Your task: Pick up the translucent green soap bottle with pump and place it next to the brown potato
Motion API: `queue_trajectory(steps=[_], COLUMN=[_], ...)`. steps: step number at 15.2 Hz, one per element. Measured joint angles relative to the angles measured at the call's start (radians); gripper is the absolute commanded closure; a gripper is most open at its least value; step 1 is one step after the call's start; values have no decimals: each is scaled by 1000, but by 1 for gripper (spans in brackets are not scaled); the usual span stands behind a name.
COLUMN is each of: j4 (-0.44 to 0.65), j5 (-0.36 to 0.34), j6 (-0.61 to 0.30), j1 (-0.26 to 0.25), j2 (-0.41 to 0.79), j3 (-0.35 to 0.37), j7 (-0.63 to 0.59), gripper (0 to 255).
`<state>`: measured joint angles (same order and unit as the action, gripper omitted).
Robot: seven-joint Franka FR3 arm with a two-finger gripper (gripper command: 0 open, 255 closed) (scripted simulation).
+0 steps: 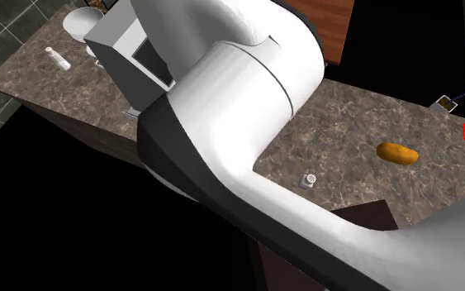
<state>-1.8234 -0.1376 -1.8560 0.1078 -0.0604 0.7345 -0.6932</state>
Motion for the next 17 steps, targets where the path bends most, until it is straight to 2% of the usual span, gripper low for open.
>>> queue_trajectory(steps=[2, 4, 11, 17], j4=[25, -3, -162, -247], j5=[-2, 24, 124, 150], j6=[22, 16, -32, -62], j1=[0, 14, 63, 102], j2=[4, -33, -193, -262], j3=[1, -21, -158, -277], j7=[2, 42, 257, 425], gripper=[255, 255, 255, 255])
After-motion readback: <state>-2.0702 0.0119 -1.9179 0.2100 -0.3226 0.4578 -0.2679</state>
